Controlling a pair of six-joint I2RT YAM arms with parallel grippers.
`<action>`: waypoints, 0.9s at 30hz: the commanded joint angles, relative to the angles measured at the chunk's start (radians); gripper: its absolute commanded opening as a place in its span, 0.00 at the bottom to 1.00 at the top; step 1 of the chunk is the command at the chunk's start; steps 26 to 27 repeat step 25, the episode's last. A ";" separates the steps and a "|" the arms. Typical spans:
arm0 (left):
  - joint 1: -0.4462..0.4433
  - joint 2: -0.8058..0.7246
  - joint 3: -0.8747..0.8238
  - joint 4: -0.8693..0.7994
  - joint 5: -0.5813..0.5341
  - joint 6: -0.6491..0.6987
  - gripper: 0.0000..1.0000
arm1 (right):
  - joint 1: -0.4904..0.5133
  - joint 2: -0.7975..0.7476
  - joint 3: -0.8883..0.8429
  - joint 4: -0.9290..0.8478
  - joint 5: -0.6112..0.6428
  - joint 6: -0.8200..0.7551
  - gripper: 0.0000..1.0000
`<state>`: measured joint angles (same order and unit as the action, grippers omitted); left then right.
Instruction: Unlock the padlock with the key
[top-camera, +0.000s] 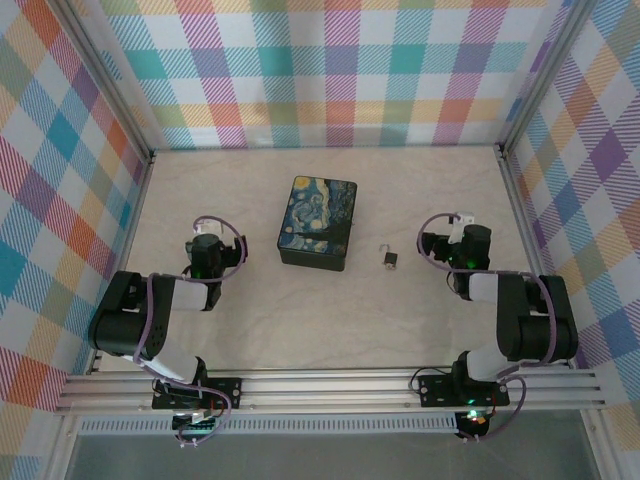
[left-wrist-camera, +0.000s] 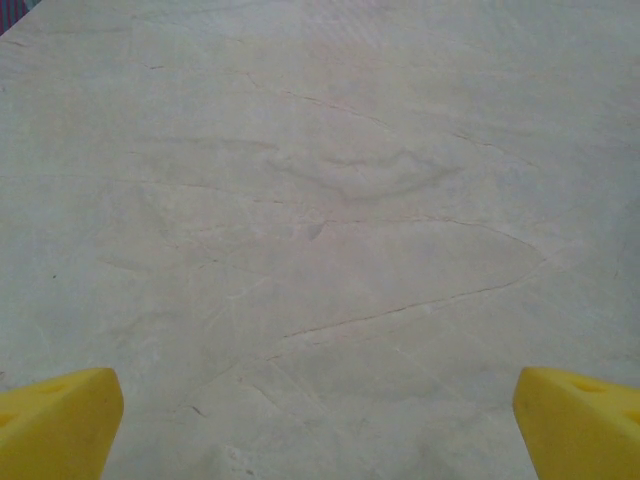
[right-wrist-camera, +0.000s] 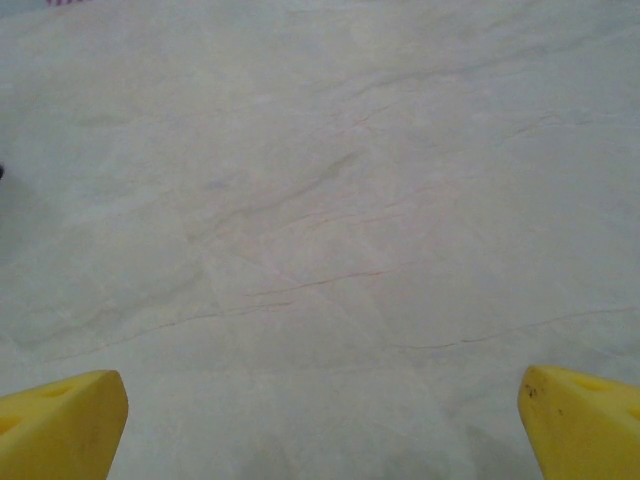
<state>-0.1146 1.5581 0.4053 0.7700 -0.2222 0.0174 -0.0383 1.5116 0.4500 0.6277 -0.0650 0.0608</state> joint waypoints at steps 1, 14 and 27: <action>0.016 0.005 0.010 0.043 0.046 0.013 1.00 | 0.007 0.021 -0.021 0.170 -0.048 -0.037 1.00; 0.020 0.004 0.010 0.042 0.055 0.012 1.00 | 0.015 0.024 -0.044 0.210 -0.033 -0.043 1.00; 0.032 0.005 0.019 0.029 0.098 0.015 1.00 | 0.015 0.017 -0.077 0.267 0.044 -0.011 1.00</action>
